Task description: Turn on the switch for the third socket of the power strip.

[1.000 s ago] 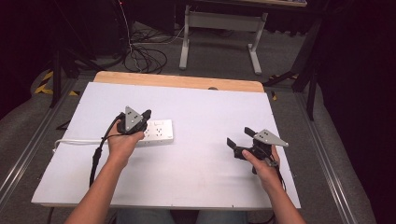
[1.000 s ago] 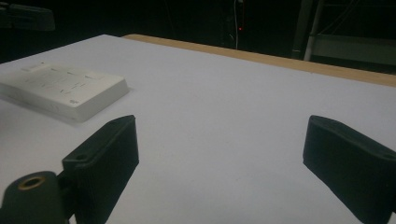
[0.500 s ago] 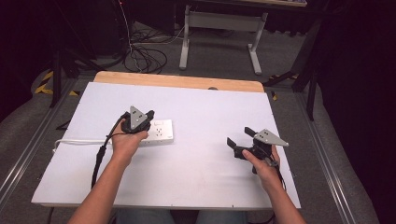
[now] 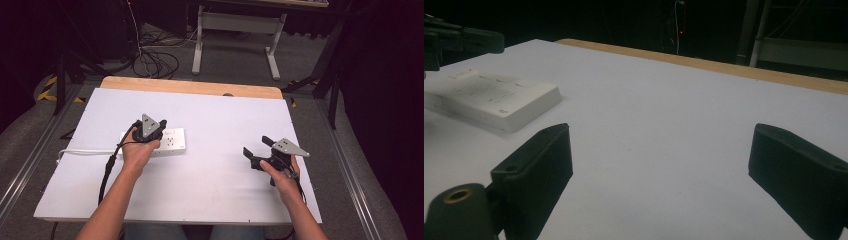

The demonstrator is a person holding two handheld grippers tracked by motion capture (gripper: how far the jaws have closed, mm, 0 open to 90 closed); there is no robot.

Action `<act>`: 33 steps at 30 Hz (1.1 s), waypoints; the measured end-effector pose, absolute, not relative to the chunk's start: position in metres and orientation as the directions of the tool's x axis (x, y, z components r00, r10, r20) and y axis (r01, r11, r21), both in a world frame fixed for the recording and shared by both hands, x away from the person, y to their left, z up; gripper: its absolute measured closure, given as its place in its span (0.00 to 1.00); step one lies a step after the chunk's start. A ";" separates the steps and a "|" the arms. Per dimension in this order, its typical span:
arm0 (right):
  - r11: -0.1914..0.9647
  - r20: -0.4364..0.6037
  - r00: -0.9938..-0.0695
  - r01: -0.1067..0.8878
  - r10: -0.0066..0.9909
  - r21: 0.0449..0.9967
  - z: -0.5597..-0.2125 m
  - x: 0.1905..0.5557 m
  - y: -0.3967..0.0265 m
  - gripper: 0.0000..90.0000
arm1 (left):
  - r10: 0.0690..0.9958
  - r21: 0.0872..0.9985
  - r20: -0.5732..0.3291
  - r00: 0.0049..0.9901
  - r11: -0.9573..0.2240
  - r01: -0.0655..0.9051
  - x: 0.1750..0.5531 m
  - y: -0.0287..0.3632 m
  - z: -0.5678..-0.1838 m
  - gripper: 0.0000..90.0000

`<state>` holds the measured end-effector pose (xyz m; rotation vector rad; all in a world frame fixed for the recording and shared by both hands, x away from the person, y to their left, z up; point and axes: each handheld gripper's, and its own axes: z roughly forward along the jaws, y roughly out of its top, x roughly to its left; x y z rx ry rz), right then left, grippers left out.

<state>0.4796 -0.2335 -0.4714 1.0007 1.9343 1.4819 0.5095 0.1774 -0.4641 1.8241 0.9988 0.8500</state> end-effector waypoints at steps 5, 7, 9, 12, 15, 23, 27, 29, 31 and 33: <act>0.135 0.045 -0.603 0.249 0.796 0.959 -0.471 0.480 -0.234 0.12 | 0.883 0.899 0.150 0.444 -0.309 0.310 0.512 0.176 -0.468 1.00; 0.131 0.048 -0.602 0.249 0.797 0.960 -0.471 0.480 -0.233 0.12 | 0.883 0.896 0.151 0.443 -0.312 0.316 0.513 0.175 -0.469 1.00; 0.131 0.048 -0.602 0.249 0.797 0.960 -0.471 0.480 -0.234 0.12 | 0.885 0.892 0.152 0.440 -0.315 0.324 0.514 0.175 -0.470 1.00; 0.130 0.048 -0.602 0.249 0.797 0.960 -0.471 0.480 -0.234 0.12 | 0.887 0.885 0.153 0.436 -0.319 0.338 0.516 0.176 -0.472 1.00; 0.135 0.045 -0.604 0.249 0.796 0.959 -0.471 0.480 -0.234 0.12 | 0.888 0.881 0.148 0.435 -0.318 0.351 0.517 0.176 -0.474 1.00; 0.135 0.045 -0.605 0.249 0.795 0.959 -0.471 0.480 -0.233 0.12 | 0.887 0.873 0.143 0.439 -0.322 0.366 0.520 0.172 -0.476 1.00; 0.131 0.048 -0.604 0.248 0.796 0.960 -0.471 0.480 -0.233 0.12 | 0.886 0.866 0.139 0.441 -0.326 0.380 0.522 0.168 -0.479 1.00; 0.132 0.048 -0.604 0.249 0.795 0.960 -0.471 0.480 -0.233 0.12 | 0.885 0.859 0.143 0.442 -0.333 0.389 0.523 0.168 -0.480 1.00; 0.132 0.048 -0.605 0.250 0.795 0.959 -0.471 0.480 -0.233 0.12 | 0.886 0.857 0.138 0.442 -0.331 0.395 0.523 0.166 -0.482 1.00; 0.134 0.047 -0.606 0.250 0.794 0.959 -0.472 0.480 -0.233 0.12 | 0.885 0.852 0.142 0.444 -0.337 0.400 0.524 0.166 -0.483 1.00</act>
